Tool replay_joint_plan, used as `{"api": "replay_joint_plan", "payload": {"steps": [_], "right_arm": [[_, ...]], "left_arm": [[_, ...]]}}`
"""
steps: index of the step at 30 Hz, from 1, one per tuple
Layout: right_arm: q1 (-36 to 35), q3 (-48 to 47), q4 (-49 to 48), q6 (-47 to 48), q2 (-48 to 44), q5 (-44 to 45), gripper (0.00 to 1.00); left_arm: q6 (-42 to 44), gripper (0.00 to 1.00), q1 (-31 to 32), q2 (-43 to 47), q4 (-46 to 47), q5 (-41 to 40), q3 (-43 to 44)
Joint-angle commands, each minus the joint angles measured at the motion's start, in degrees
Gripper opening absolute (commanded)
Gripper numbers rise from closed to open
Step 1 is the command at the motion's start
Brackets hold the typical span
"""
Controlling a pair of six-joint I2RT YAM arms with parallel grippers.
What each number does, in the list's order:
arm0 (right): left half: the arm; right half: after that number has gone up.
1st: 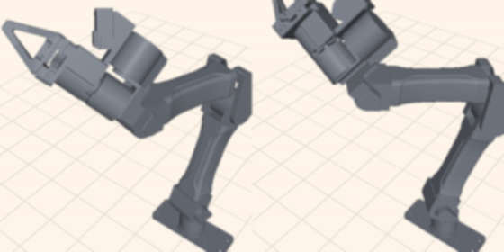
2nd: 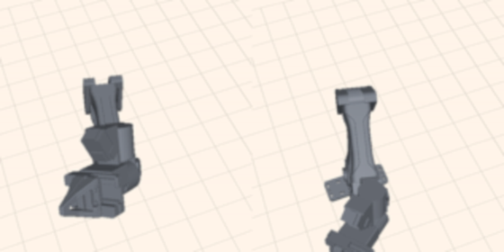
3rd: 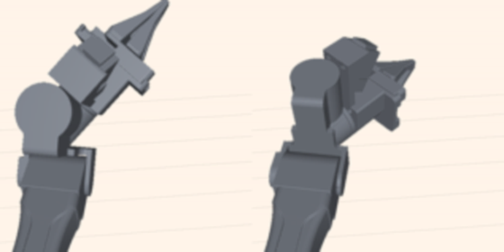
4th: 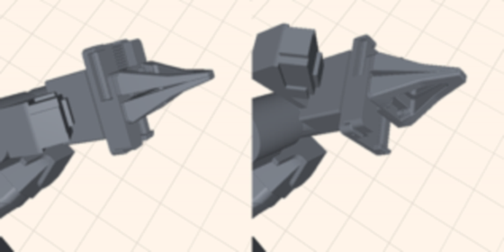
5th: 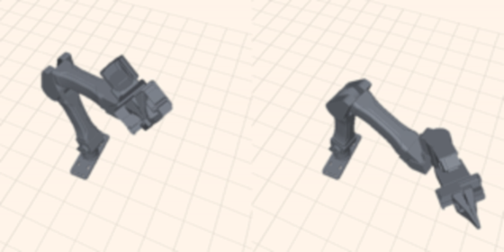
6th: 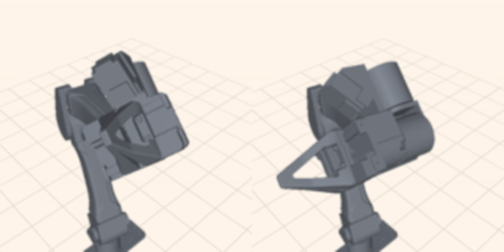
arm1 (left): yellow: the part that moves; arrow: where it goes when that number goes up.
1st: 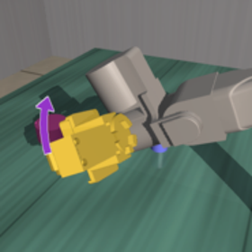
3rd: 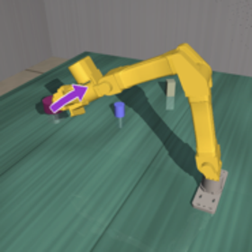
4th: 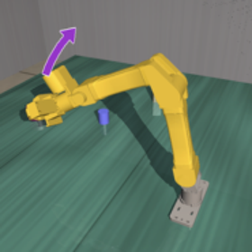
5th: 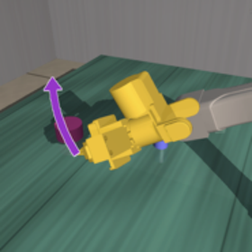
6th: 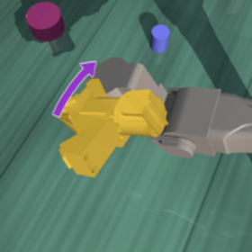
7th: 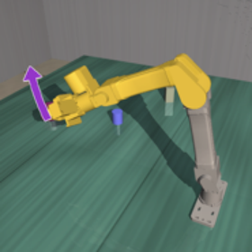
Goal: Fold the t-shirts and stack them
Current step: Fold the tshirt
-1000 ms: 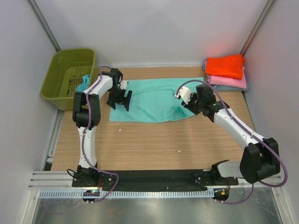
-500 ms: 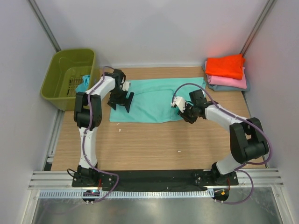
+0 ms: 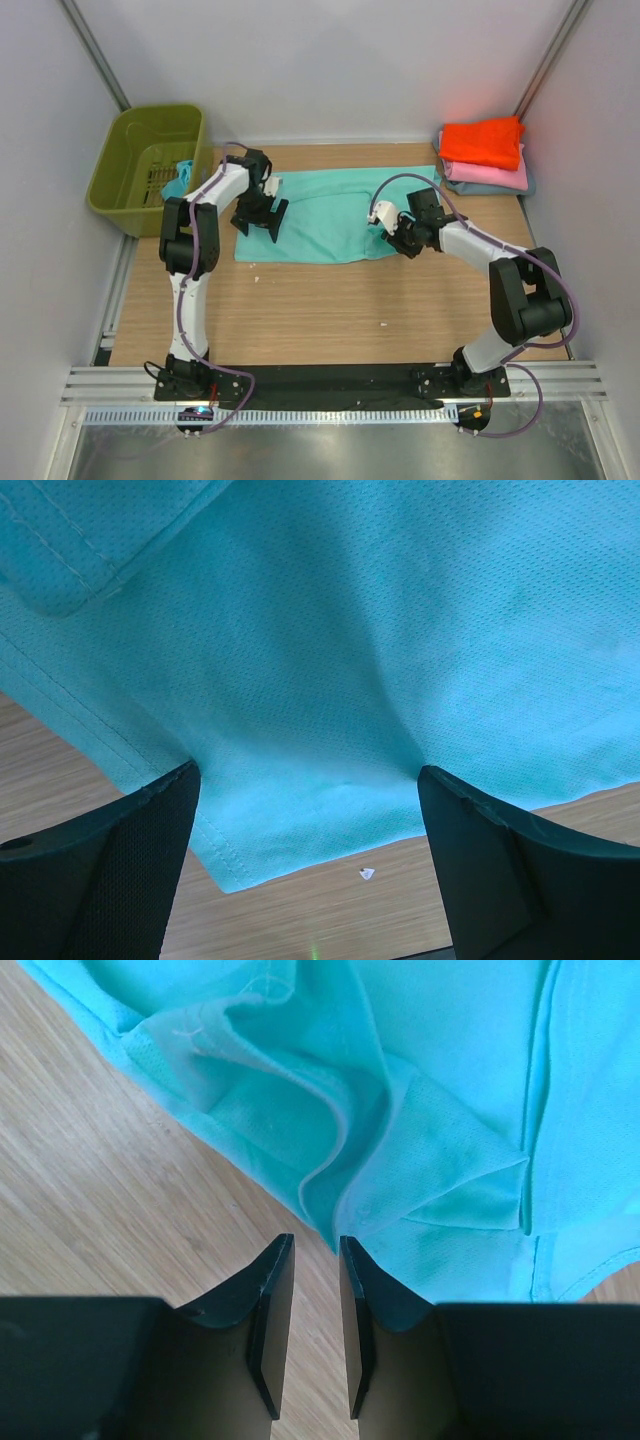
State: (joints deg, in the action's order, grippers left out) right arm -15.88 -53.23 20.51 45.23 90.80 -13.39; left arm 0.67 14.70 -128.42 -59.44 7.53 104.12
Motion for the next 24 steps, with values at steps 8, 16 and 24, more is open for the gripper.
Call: {"api": "replay_joint_plan", "payload": {"steps": [8, 16, 24], "right_arm": [[0.41, -3.72, -4.08, 1.79, 3.85, 1.61, 0.30], [0.67, -4.69, -3.20, 2.23, 4.91, 2.05, 0.21], [1.11, -5.30, -1.97, 2.40, 2.71, 2.14, 0.01]], "left_arm": [[0.48, 0.91, 0.77, -1.04, -0.77, 1.26, 0.21], [0.48, 0.91, 0.86, -1.22, -0.77, 1.00, 0.47], [0.30, 0.91, 0.86, -1.57, -0.68, 0.91, 0.82]]}}
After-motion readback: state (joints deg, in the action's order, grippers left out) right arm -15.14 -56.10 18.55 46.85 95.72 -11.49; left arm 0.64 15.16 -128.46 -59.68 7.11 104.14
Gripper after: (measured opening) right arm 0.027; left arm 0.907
